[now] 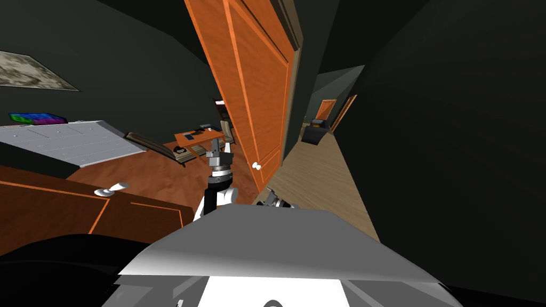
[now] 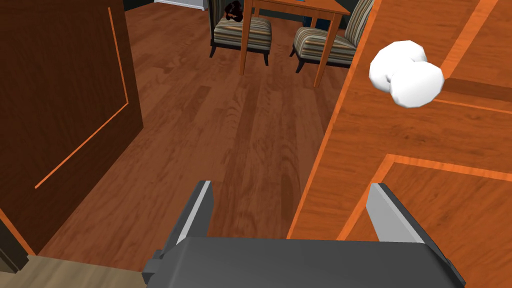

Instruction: Push the door open

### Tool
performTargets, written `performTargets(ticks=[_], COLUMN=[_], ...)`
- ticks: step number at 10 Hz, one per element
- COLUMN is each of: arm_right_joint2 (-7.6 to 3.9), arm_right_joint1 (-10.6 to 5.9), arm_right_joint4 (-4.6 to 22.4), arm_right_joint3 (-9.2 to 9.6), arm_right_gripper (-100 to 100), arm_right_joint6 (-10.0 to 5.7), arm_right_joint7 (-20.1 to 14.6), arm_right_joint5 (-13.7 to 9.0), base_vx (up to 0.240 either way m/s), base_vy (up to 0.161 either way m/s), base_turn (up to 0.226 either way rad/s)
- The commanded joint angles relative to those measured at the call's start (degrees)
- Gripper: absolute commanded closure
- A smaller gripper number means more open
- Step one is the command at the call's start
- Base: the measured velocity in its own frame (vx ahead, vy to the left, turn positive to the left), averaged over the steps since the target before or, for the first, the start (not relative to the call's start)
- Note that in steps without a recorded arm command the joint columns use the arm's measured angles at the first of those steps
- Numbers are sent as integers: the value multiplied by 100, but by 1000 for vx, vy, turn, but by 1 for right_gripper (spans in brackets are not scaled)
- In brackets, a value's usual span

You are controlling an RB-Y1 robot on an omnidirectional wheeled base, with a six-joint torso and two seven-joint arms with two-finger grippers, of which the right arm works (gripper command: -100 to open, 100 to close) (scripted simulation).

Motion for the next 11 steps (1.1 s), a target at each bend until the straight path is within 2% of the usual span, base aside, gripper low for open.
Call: performTargets(ticks=[1,7,11], arm_right_joint2=[-15,-31,-37], arm_right_joint1=[-22,-120,-172], arm_right_joint4=[77,400,571], arm_right_joint3=[69,312,440], arm_right_gripper=[-100,-100,-100], arm_right_joint6=[96,423,597], arm_right_joint7=[100,450,637], arm_right_joint5=[-202,-926,-1310], base_vx=[95,99,85], base_vy=[-11,-9,-8], base_turn=[-11,-15,-12])
